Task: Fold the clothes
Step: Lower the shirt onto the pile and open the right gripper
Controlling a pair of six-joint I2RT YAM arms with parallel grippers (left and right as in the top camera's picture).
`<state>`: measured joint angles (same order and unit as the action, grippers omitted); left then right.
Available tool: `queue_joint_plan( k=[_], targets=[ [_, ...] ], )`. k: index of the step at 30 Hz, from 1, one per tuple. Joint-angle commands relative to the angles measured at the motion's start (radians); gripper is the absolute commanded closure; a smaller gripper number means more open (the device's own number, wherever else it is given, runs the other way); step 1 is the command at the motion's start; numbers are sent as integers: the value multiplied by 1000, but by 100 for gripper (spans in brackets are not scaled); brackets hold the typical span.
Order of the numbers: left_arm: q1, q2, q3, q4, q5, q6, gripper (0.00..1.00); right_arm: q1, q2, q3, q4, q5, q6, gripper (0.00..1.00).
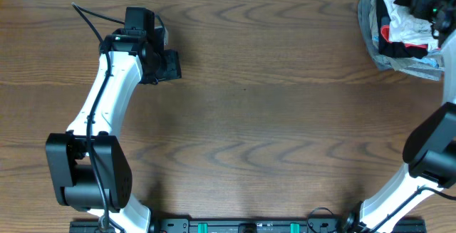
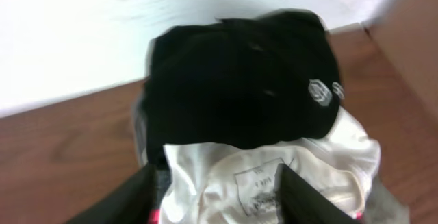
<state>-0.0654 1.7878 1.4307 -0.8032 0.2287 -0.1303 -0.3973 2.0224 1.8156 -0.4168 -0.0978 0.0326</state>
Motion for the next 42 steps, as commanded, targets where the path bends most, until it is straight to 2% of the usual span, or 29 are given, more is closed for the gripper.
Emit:
queue_joint_plan(
  k=[1, 4, 6, 9, 15, 19, 24, 32, 35, 42],
  targets=[
    [3, 7, -9, 4, -13, -1, 42, -45, 39, 0, -2, -2, 271, 50],
    [3, 7, -9, 5, -13, -1, 42, -56, 63, 0, 24, -32, 304, 37],
    [3, 7, -9, 5, -13, -1, 42, -60, 78, 0, 32, -37, 322, 34],
    [3, 7, -9, 5, -13, -1, 42, -66, 104, 0, 34, -34, 431, 34],
    [3, 7, -9, 5, -13, -1, 42, -72, 155, 0, 80, -31, 708, 49],
    [3, 7, -9, 5, -13, -1, 42, -68, 183, 0, 140, -34, 801, 55],
    [3, 7, -9, 5, -13, -1, 42, -60, 208, 0, 204, -34, 826, 60],
    [3, 7, -9, 5, -13, -1, 42, -60, 233, 0, 246, -34, 827, 80],
    [3, 7, -9, 5, -13, -1, 42, -61, 235, 0, 248, -34, 826, 99],
    [3, 7, -9, 5, -13, -1, 42, -65, 233, 0, 242, -98, 799, 99]
  ],
)
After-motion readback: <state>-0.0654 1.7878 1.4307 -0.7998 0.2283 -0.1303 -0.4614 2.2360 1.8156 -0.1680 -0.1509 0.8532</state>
